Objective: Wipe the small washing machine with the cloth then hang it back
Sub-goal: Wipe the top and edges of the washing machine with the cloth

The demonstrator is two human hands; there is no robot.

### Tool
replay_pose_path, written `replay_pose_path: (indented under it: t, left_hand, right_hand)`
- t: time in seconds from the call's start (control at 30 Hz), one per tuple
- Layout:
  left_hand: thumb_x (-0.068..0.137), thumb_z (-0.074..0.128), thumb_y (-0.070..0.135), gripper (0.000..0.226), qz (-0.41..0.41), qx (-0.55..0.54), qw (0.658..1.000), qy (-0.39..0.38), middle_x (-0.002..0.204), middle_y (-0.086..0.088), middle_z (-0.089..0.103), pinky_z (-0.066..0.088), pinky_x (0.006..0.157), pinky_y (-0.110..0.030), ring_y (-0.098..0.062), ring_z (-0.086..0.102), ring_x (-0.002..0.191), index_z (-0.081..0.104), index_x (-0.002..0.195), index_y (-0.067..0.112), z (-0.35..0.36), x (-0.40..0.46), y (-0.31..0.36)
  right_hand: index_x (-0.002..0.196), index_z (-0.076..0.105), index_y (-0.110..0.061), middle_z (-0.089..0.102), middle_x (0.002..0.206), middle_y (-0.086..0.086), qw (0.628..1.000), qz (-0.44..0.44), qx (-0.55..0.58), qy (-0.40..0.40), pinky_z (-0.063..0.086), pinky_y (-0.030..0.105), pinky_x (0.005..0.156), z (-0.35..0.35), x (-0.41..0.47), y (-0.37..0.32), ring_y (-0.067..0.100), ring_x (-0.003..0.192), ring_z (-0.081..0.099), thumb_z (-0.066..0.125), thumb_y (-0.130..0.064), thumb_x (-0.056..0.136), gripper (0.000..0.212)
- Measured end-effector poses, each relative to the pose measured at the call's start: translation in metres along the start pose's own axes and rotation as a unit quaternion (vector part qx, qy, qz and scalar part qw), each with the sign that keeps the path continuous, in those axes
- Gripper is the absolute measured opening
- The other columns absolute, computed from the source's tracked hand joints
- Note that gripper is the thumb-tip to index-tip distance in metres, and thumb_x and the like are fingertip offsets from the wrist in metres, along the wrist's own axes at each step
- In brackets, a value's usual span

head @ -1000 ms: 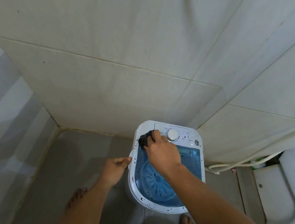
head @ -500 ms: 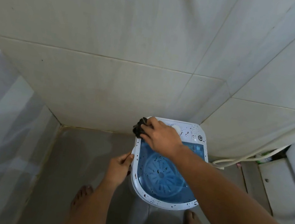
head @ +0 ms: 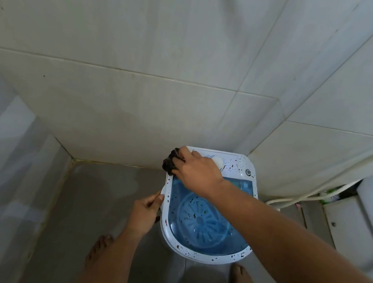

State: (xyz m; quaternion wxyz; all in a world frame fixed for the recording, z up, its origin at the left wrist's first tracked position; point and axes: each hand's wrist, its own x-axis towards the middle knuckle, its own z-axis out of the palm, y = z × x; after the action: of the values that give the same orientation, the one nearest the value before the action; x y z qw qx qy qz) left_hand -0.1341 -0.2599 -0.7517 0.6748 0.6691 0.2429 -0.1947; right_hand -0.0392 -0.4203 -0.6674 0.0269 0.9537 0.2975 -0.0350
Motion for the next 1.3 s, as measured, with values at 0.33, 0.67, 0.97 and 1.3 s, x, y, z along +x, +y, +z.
replay_pose_path:
  t: [0.33,0.67,0.97,1.3]
  left_hand:
    - [0.102,0.056,0.023,0.023,-0.026,-0.018,0.999,-0.003,0.103,-0.002,0.079,0.060,0.090,-0.044,-0.022,0.075,0.096,0.071,0.120,0.024,0.002,-0.001,0.002]
    - [0.102,0.056,0.024,0.032,-0.025,0.017,1.000,-0.001,0.109,-0.003,0.078,0.057,0.096,-0.042,-0.021,0.074,0.100,0.066,0.133,0.021,0.001,-0.001,0.004]
    - [0.102,0.056,0.028,0.032,-0.015,0.047,0.999,0.010,0.105,-0.003,0.078,0.053,0.102,-0.048,-0.024,0.073,0.103,0.066,0.131,0.025,0.002,-0.004,0.005]
    - [0.102,0.057,0.025,0.031,-0.023,0.017,0.999,0.022,0.106,-0.004,0.078,0.054,0.100,-0.041,-0.019,0.072,0.100,0.067,0.131,0.019,0.005,-0.010,0.010]
  right_hand:
    - [0.117,0.064,-0.006,0.048,0.123,0.013,0.973,0.222,0.055,0.027,0.051,0.042,0.063,-0.019,0.000,0.032,0.032,0.089,0.059,0.050,-0.033,0.104,0.033]
    - [0.109,0.070,-0.014,0.056,0.112,0.003,0.940,0.271,0.190,0.076,0.054,0.041,0.072,-0.028,-0.082,0.030,0.027,0.085,0.064,0.047,-0.039,0.104,0.035]
    - [0.111,0.069,-0.014,0.052,0.112,0.007,0.982,0.143,0.106,-0.065,0.049,0.039,0.065,-0.043,-0.012,0.057,0.028,0.078,0.059,0.047,-0.042,0.103,0.037]
    - [0.104,0.073,-0.009,0.061,0.083,0.007,0.949,0.253,0.169,-0.087,0.055,0.038,0.074,-0.041,-0.042,0.144,0.031,0.082,0.064,0.054,-0.035,0.100,0.033]
